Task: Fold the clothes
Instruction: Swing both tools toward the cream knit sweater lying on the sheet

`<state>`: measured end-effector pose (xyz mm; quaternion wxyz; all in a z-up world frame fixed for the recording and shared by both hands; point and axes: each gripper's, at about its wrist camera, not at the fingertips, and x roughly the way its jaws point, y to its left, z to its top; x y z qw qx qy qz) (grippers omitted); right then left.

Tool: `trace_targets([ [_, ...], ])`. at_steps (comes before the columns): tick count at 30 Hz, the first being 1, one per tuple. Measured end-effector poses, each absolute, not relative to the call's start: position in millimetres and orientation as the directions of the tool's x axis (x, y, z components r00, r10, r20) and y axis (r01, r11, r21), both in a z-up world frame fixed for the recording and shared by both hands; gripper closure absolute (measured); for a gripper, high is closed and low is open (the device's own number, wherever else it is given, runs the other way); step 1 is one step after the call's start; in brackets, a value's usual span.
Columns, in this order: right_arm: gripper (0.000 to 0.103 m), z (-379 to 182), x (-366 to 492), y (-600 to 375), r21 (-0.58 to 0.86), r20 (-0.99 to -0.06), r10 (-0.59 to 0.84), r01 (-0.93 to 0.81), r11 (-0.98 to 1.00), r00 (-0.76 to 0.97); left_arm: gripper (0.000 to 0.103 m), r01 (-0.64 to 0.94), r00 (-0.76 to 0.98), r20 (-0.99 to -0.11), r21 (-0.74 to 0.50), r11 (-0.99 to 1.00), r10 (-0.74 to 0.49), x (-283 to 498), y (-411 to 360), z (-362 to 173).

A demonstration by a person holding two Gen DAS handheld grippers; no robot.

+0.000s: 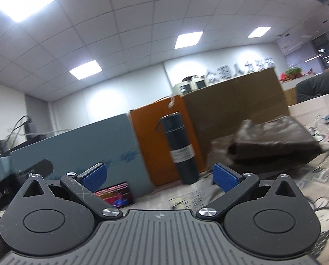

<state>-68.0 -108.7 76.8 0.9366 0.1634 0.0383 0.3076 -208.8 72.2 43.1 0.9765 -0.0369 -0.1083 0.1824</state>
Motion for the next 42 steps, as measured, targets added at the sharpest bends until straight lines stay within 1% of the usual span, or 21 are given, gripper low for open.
trace_targets([
  [4,0.000,81.1,-83.7,-83.3,0.317,0.018,0.657,-0.628,0.711,0.753,0.000,-0.479,0.841,0.231,-0.108,0.871,0.490,-246.8,102.2,59.7],
  [7,0.000,85.1,-92.7,-64.7,0.304,0.009,0.706,-0.675,0.672,0.708,0.000,-0.571,0.783,0.220,-0.117,0.813,0.582,-271.0,126.6,73.9],
  [10,0.000,91.9,-98.2,-40.4,0.278,-0.002,0.760,-0.730,0.624,0.650,0.000,-0.635,0.736,0.208,-0.118,0.763,0.645,-291.1,148.2,91.3],
  [13,0.000,100.8,-104.7,-13.7,0.243,-0.003,0.809,-0.784,0.571,0.588,0.000,-0.717,0.646,0.236,-0.139,0.683,0.726,-312.8,170.9,111.1],
  [14,0.000,104.4,-106.3,-4.0,0.229,0.000,0.826,-0.804,0.549,0.564,0.000,-0.738,0.616,0.244,-0.155,0.657,0.749,-320.9,179.0,117.4],
  [17,0.000,117.4,-110.6,29.5,0.191,0.000,0.865,-0.849,0.492,0.501,0.000,-0.744,0.546,0.242,-0.300,0.597,0.802,-353.8,209.2,132.2],
  [19,0.000,128.1,-111.6,54.3,0.176,-0.004,0.886,-0.872,0.457,0.464,0.000,-0.718,0.526,0.210,-0.411,0.562,0.825,-372.8,230.3,133.4],
  [21,0.000,138.2,-111.4,79.8,0.175,-0.016,0.901,-0.886,0.429,0.433,0.000,-0.692,0.524,0.165,-0.490,0.531,0.836,-383.4,253.3,128.7],
  [25,0.000,152.4,-109.6,129.9,0.187,-0.052,0.925,-0.906,0.380,0.377,0.000,-0.671,0.564,0.041,-0.559,0.487,0.824,-390.1,297.4,106.9],
  [27,0.000,150.7,-108.0,155.0,0.211,-0.092,0.931,-0.906,0.366,0.354,0.000,-0.674,0.571,-0.033,-0.589,0.446,0.820,-390.3,316.8,85.4],
  [30,0.000,139.6,-105.2,187.7,0.252,-0.164,0.934,-0.902,0.350,0.316,0.000,-0.670,0.556,-0.165,-0.668,0.323,0.815,-395.9,346.5,46.0],
  [32,0.000,129.0,-101.1,206.0,0.288,-0.209,0.938,-0.899,0.331,0.278,0.000,-0.658,0.556,-0.271,-0.721,0.217,0.786,-400.2,362.9,24.0],
  [33,0.000,123.6,-98.2,214.5,0.316,-0.227,0.942,-0.896,0.313,0.249,0.000,-0.642,0.561,-0.307,-0.748,0.170,0.769,-401.6,368.4,14.8],
  [35,0.000,112.1,-89.5,233.7,0.389,-0.256,0.952,-0.884,0.260,0.168,0.000,-0.604,0.586,-0.339,-0.788,0.118,0.736,-402.2,376.5,-0.2],
  [37,0.000,98.6,-78.7,253.0,0.473,-0.283,0.955,-0.854,0.217,0.085,0.000,-0.570,0.639,-0.347,-0.813,0.119,0.687,-397.0,375.8,-8.2],
  [39,0.000,87.1,-70.0,274.4,0.526,-0.318,0.947,-0.825,0.206,0.034,0.000,-0.542,0.685,-0.356,-0.832,0.118,0.636,-390.8,375.7,-15.1],
  [42,0.000,70.8,-60.1,304.0,0.582,-0.369,0.929,-0.785,0.211,-0.023,0.000,-0.550,0.701,-0.388,-0.828,0.108,0.599,-383.0,375.9,-21.8],
])
